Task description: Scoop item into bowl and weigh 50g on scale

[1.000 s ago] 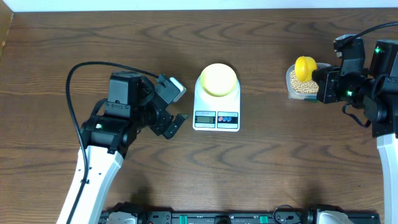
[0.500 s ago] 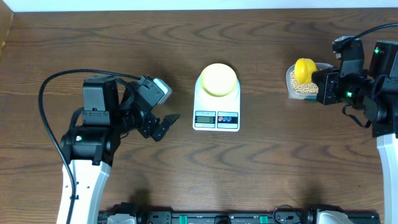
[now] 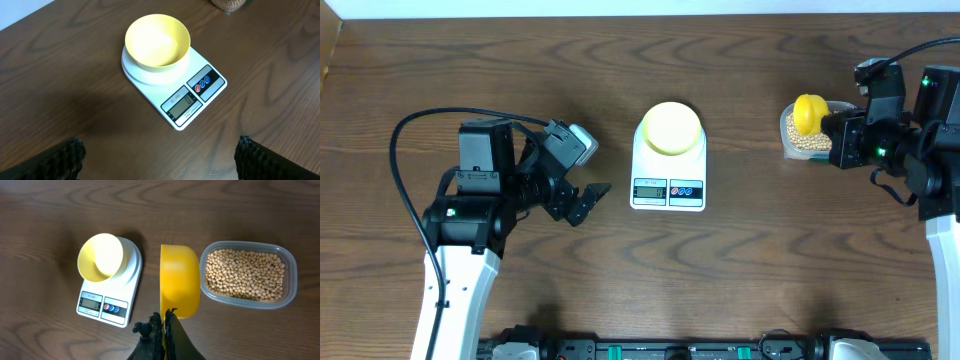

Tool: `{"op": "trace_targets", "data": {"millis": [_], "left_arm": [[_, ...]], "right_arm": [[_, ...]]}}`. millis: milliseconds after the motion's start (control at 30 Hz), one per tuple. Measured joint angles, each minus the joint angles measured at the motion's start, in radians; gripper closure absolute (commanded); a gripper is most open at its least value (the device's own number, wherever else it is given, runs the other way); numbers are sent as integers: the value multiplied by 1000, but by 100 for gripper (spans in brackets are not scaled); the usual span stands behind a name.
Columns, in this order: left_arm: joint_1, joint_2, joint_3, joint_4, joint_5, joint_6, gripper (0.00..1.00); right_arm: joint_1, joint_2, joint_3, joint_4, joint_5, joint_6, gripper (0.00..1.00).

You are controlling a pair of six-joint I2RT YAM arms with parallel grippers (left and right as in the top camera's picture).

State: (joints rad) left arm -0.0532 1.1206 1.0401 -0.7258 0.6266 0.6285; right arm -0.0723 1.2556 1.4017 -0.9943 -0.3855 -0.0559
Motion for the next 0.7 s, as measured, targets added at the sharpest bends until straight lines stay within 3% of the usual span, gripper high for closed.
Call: {"op": "trace_targets", "data": {"millis": [700], "left_arm": [[0, 0, 0, 0, 0, 0, 2]], "right_arm": [[0, 0, 0, 11, -5, 0, 99]]}}
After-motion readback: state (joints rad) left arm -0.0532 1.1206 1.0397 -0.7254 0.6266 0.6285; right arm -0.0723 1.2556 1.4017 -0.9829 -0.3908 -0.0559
